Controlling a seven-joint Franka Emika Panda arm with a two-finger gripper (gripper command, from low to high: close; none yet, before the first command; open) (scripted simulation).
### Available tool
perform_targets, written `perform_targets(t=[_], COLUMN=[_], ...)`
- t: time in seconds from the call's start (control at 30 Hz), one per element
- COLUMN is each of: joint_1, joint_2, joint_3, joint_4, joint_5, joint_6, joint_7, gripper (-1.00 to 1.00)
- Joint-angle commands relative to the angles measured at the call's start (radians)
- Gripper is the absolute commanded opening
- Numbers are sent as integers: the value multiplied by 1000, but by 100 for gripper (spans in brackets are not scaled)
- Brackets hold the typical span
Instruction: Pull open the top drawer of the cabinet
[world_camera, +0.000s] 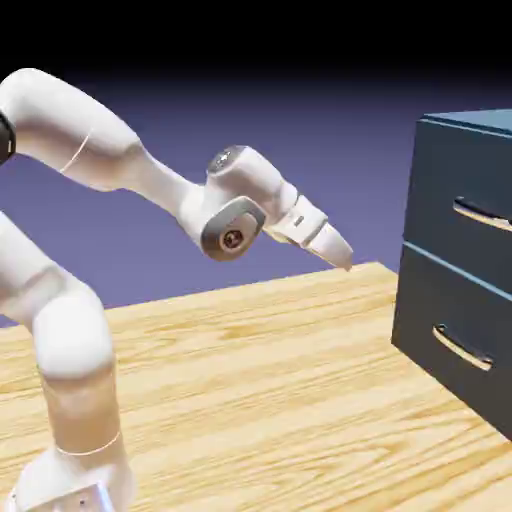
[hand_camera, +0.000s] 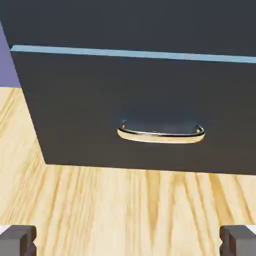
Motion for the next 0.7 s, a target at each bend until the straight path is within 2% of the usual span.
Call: perform_targets(t=[0.0, 0.67], joint_1=[19, 402], joint_2=[27, 557], joint_3=[-26, -536], joint_4=[12, 255], joint_5=[44, 913], joint_6=[-10, -213], joint_7=[-2, -32], gripper=[100, 100])
